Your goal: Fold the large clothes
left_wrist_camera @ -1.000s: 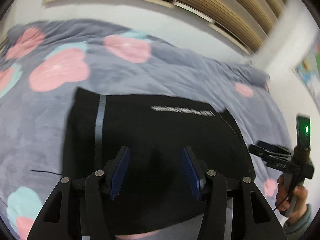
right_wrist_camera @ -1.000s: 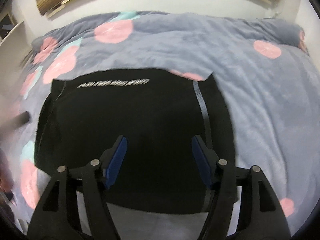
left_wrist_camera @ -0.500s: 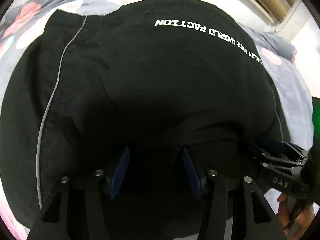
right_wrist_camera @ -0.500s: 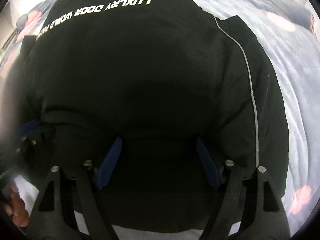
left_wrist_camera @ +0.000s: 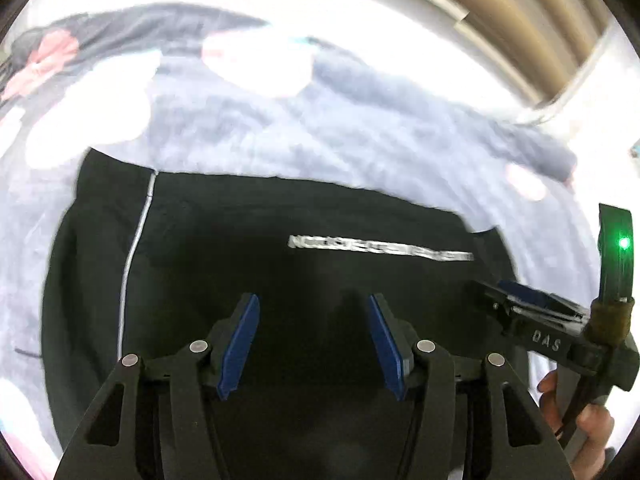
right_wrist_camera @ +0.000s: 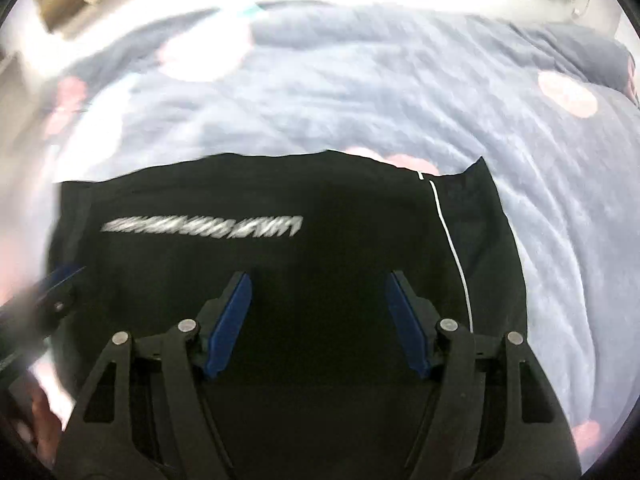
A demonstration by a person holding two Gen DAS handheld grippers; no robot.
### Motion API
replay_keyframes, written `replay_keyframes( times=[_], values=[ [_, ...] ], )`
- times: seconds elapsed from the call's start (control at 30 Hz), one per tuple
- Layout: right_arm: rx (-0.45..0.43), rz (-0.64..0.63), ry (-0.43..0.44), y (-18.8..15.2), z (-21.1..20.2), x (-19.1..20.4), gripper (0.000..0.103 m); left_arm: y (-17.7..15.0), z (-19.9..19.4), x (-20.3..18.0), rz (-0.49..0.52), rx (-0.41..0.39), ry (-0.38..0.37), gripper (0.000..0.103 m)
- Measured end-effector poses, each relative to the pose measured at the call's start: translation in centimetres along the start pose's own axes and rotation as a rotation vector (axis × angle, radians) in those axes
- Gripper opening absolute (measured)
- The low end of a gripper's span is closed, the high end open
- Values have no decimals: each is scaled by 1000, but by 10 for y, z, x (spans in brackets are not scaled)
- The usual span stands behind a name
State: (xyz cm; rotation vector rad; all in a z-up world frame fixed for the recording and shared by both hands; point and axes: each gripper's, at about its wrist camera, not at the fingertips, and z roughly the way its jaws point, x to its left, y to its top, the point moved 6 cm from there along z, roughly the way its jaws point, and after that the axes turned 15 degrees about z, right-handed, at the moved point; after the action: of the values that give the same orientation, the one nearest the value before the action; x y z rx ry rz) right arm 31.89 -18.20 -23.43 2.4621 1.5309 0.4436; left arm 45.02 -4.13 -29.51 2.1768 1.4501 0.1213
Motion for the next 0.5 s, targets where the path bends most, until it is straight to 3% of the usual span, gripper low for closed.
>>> replay_keyframes(
  times=[0.1,0.2,0.37,0.5],
  values=[
    [115,43,1,1,45,-5,77,-11,41,19,-81,93,-45,57],
    [110,22,-27,-8,65,-6,85,-17,55,22,-96,93,-40,59],
    [102,29,12,-14,52,-10,84,-19,47,11,-45,70,-17,60],
    [47,20,87,-31,-2,-17,80,-28,-1,5,-25,7,-48,60]
  ],
)
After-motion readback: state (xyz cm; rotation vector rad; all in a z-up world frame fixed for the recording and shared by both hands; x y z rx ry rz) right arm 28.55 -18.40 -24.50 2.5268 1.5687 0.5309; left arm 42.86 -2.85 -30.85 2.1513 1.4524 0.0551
